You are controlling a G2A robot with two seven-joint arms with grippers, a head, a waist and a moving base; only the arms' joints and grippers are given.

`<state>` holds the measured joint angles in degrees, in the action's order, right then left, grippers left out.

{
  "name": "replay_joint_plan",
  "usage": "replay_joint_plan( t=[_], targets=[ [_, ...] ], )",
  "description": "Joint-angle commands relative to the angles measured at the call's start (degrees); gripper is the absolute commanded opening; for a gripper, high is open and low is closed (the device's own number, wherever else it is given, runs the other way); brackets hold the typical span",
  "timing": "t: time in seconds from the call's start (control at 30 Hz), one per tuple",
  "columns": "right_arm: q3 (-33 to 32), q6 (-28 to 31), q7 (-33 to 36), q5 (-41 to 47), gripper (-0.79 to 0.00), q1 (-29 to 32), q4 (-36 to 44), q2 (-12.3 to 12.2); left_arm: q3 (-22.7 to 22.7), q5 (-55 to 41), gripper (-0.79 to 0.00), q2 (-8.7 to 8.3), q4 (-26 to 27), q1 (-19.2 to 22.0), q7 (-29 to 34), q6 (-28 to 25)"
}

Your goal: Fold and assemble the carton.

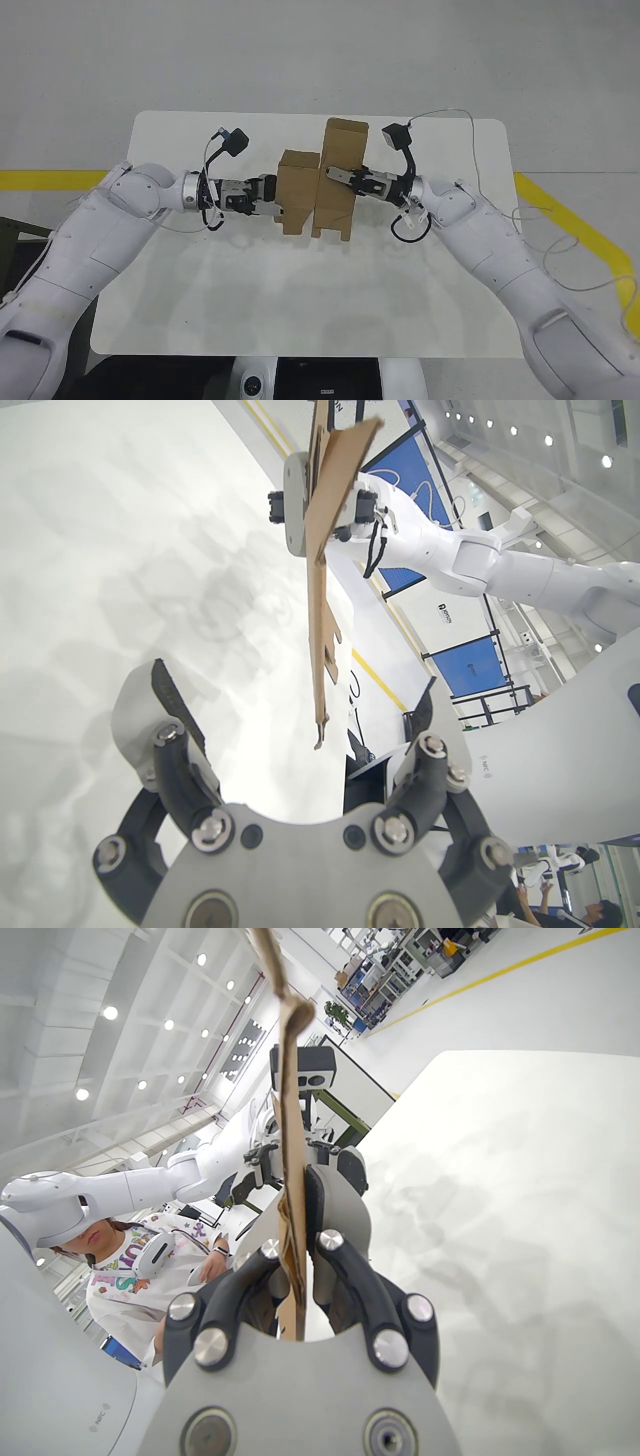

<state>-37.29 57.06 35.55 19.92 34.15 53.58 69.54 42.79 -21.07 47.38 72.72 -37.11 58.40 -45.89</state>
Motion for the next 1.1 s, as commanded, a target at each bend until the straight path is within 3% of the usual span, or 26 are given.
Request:
replay_joint_plan(
  t=[0.0,0.07,0.1,0.13,0.17,0.33,0.5,0.77,0.8,0.9,0.93,0.97,1.07],
  targets=[
    [-0.3,-0.1,-0.1,0.0,-0.785,0.2,0.1,0.1,-0.2,0.5,0.0,-0.01,0.4,-0.2,-0.2,-0.2],
    [-0.7,-0.5,-0.2,-0.2,-0.785,0.3,0.0,0.1,-0.4,0.9,0.0,-0.04,1.0,-0.4,-0.5,-0.5],
    [-1.0,-0.6,-0.4,-0.3,-0.785,0.4,0.0,0.2,-0.4,0.8,-0.065,-0.08,1.2,-0.6,-0.4,-0.4],
    [-1.1,-0.8,-0.5,-0.5,-0.785,0.5,0.0,0.2,-0.5,0.7,-0.172,-0.12,1.4,-0.7,-0.4,-0.4],
    [-1.3,-0.9,-0.6,-0.6,-0.785,0.6,0.0,0.3,-0.5,0.6,-0.413,-0.18,1.6,-0.8,-0.4,-0.4],
    [-2.2,-1.2,-0.6,-1.1,-0.785,1.1,0.3,0.4,-0.5,-0.1,-0.656,-0.46,2.1,-1.1,0.0,0.0],
    [-2.9,-1.5,-0.2,-1.4,-0.785,1.6,0.6,0.6,-0.3,-1.0,-0.742,-0.58,2.3,-1.1,0.3,0.3],
    [-4.0,-2.1,0.6,-1.9,-0.785,2.2,1.0,0.8,-0.3,-2.7,-0.785,-0.58,2.1,-1.0,1.5,1.5],
    [-4.2,-2.1,0.7,-1.9,-0.742,2.2,1.0,0.9,-0.3,-2.8,-0.785,-0.58,2.0,-0.9,1.6,1.6],
    [-4.6,-2.3,1.0,-1.9,-0.416,2.5,1.1,1.0,-0.3,-3.4,-0.785,-0.55,1.8,-0.8,2.3,2.3],
    [-4.8,-2.2,1.1,-1.9,-0.083,2.5,1.1,1.0,-0.4,-3.6,-0.785,-0.54,1.7,-0.8,2.6,2.6],
    [-5.0,-2.2,1.3,-1.9,0.0,2.6,1.0,0.9,-0.4,-3.7,-0.785,-0.54,1.6,-0.6,3.0,3.0],
    [-5.8,-2.3,2.5,-2.1,0.0,2.8,0.8,0.7,-0.7,-5.0,-0.785,-0.57,0.7,-0.3,5.4,5.4]
  ],
)
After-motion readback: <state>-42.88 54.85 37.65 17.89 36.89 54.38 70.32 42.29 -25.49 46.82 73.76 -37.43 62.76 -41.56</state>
